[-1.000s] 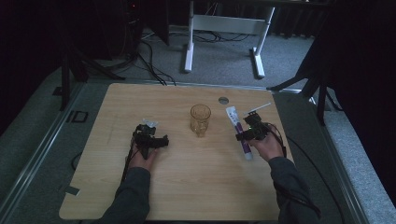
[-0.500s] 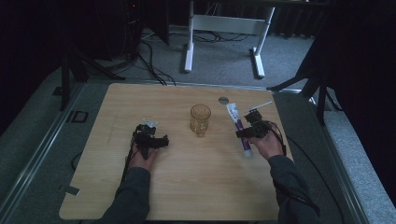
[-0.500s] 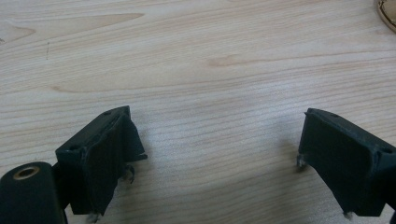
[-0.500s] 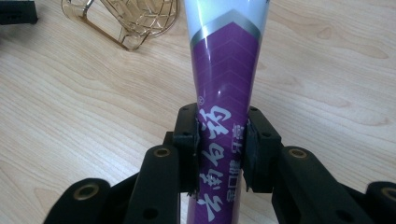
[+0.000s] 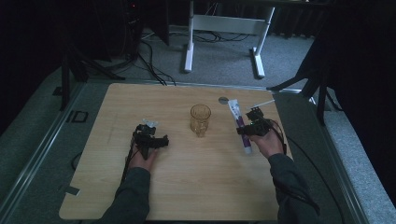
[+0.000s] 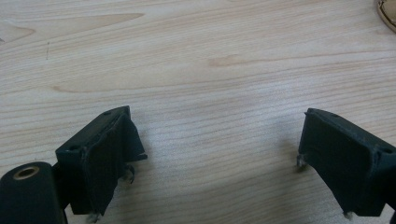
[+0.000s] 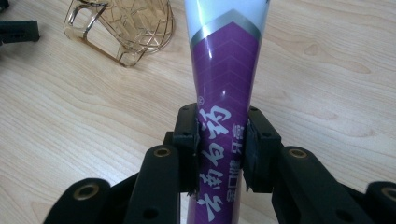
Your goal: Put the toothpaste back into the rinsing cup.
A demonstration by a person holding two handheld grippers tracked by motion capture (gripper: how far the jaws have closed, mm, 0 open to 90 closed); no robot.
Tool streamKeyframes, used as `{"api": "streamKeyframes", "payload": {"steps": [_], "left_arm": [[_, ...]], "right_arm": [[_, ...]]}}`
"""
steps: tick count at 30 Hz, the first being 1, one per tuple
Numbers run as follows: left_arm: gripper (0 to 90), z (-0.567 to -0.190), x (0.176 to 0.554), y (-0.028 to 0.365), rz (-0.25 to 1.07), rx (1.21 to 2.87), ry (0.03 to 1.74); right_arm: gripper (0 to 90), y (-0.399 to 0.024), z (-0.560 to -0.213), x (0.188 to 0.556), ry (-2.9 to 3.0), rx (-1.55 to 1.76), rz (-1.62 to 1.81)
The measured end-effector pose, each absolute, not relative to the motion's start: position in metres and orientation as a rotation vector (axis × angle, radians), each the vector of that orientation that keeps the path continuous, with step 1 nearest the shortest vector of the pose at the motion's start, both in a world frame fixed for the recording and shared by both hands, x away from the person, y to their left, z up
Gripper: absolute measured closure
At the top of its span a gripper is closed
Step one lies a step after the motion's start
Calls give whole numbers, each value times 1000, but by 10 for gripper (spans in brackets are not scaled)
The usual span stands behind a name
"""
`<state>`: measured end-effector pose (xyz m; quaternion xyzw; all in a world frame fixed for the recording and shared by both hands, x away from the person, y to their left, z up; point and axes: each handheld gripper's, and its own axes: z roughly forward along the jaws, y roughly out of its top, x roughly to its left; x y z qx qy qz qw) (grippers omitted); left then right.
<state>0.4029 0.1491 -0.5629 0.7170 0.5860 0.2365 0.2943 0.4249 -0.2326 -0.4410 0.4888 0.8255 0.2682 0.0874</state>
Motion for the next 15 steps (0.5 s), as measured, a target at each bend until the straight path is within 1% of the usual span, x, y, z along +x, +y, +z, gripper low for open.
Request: {"api": "streamKeyframes", "payload": {"steps": [15], "left_arm": [[102, -563, 403, 149, 630, 1905, 1561]], "right_arm": [[706, -231, -436, 426, 2421, 1446, 848]]}}
